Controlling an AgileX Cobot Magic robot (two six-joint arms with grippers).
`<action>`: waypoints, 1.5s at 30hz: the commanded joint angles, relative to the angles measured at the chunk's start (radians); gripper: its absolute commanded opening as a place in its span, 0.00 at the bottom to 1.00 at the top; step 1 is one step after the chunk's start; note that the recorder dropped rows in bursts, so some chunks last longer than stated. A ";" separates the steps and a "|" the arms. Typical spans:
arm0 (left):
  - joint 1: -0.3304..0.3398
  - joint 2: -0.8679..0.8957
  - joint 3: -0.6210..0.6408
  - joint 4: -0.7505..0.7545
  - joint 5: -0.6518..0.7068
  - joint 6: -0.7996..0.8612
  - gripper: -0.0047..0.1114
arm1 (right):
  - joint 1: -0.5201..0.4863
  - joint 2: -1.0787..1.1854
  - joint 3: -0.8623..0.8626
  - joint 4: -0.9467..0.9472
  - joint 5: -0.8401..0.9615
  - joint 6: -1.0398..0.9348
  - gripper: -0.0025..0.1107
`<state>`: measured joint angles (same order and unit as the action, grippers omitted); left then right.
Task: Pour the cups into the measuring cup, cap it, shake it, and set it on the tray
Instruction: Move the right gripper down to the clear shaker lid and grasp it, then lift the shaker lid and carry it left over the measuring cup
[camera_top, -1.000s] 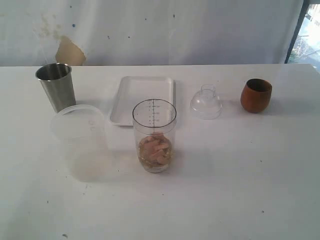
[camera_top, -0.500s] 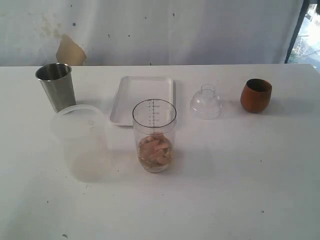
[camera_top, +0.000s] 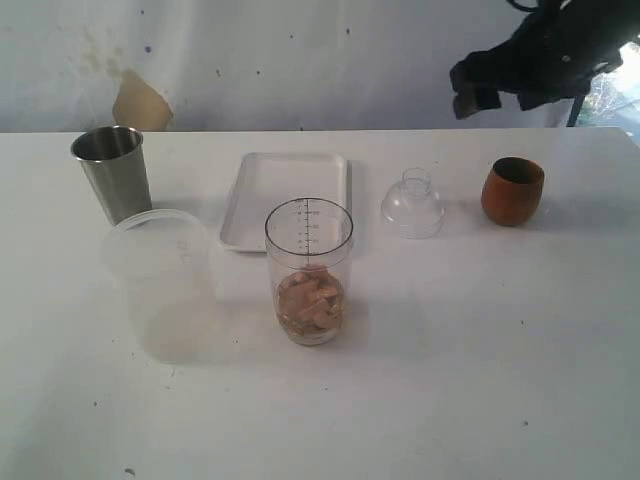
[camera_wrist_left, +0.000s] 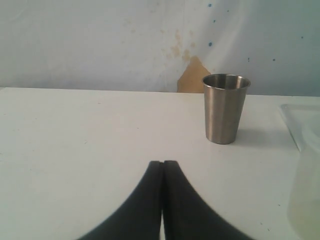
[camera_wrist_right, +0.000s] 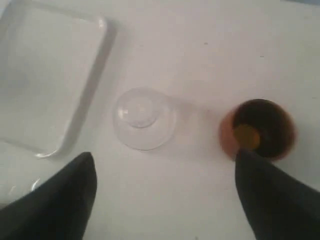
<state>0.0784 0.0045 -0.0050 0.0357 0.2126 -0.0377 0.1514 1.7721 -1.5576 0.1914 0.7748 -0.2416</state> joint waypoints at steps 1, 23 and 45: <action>-0.001 -0.004 0.005 -0.012 -0.010 -0.002 0.04 | 0.038 0.143 -0.141 0.072 0.094 -0.087 0.64; -0.001 -0.004 0.005 -0.012 -0.010 -0.002 0.04 | 0.086 0.477 -0.265 -0.071 -0.101 0.044 0.64; -0.001 -0.004 0.005 -0.012 -0.010 -0.002 0.04 | 0.086 0.455 -0.265 -0.071 0.009 0.032 0.02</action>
<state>0.0784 0.0045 -0.0050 0.0357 0.2126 -0.0377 0.2385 2.2534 -1.8226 0.1255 0.7424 -0.2022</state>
